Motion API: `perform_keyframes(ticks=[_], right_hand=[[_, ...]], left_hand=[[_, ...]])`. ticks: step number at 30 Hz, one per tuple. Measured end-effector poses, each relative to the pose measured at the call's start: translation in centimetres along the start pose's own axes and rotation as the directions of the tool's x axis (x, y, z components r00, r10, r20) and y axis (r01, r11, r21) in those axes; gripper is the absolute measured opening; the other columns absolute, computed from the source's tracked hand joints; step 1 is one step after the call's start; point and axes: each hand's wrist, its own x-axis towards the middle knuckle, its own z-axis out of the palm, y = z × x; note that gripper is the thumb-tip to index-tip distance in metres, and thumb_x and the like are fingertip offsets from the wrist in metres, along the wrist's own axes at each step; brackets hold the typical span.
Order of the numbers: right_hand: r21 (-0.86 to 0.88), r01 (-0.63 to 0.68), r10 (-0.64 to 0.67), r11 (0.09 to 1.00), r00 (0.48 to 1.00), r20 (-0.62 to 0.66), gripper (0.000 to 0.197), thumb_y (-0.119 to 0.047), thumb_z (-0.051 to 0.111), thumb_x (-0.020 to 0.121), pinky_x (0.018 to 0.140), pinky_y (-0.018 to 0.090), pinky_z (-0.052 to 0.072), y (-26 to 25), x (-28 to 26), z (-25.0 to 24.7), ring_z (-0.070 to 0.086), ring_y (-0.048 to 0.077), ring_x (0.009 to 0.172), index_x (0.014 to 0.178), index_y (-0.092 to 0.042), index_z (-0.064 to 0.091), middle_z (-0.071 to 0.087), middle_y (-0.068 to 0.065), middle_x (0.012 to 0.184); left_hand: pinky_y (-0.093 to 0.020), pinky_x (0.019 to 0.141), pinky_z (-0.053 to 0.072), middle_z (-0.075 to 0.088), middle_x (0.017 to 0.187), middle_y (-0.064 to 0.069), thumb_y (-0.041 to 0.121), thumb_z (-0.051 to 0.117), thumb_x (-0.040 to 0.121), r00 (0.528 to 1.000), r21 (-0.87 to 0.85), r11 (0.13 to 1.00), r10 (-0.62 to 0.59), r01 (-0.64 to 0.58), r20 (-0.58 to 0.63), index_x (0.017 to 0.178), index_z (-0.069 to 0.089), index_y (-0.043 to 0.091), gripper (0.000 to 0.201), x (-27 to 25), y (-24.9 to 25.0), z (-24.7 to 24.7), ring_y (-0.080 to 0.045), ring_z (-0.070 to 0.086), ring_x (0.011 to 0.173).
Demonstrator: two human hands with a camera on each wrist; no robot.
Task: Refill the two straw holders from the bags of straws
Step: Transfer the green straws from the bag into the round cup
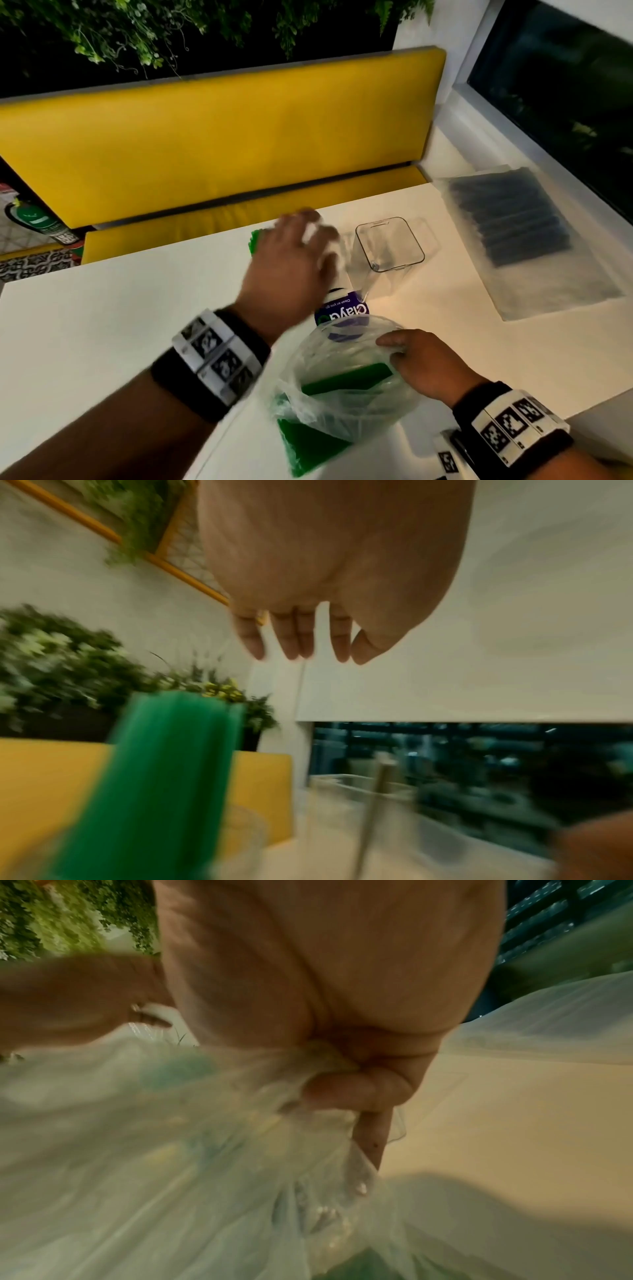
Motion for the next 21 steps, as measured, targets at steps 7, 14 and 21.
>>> perform_keyframes(ticks=[7,14,21], right_hand=[[-0.014,0.166,-0.167,0.986,0.975,-0.146,0.046,-0.003,0.067,0.077,0.091,0.013,0.045,-0.7,0.0,0.5,0.063,0.006,0.104,0.113,-0.032,0.071,0.068,-0.012,0.115],[0.031,0.282,-0.273,0.959,0.947,-0.170,0.050,0.003,0.064,0.077,0.084,0.002,0.038,-0.8,-0.8,0.9,0.057,0.000,0.100,0.107,-0.037,0.068,0.060,-0.018,0.111],[-0.102,0.201,-0.217,0.974,0.958,-0.186,0.045,0.003,0.056,0.078,0.072,0.029,0.050,-0.1,-1.3,0.0,0.056,0.011,0.081,0.088,-0.041,0.063,0.044,-0.014,0.099]], left_hand=[[-0.046,0.095,0.047,0.066,0.112,-0.012,0.019,0.040,0.101,0.672,-0.256,0.940,0.039,0.227,0.739,0.106,0.064,0.012,0.026,-8.1,5.9,10.6,-0.029,0.060,0.102],[-0.033,0.096,0.043,0.060,0.110,0.007,0.044,0.052,0.093,0.691,-0.219,0.907,-0.099,0.358,0.716,0.117,0.053,0.032,0.027,-9.6,6.3,13.6,-0.017,0.055,0.103],[-0.020,0.073,0.037,0.058,0.083,0.007,0.037,0.044,0.099,0.633,-0.259,0.914,0.003,0.313,0.774,0.083,0.053,0.029,0.020,-8.7,5.9,12.5,-0.012,0.055,0.079]])
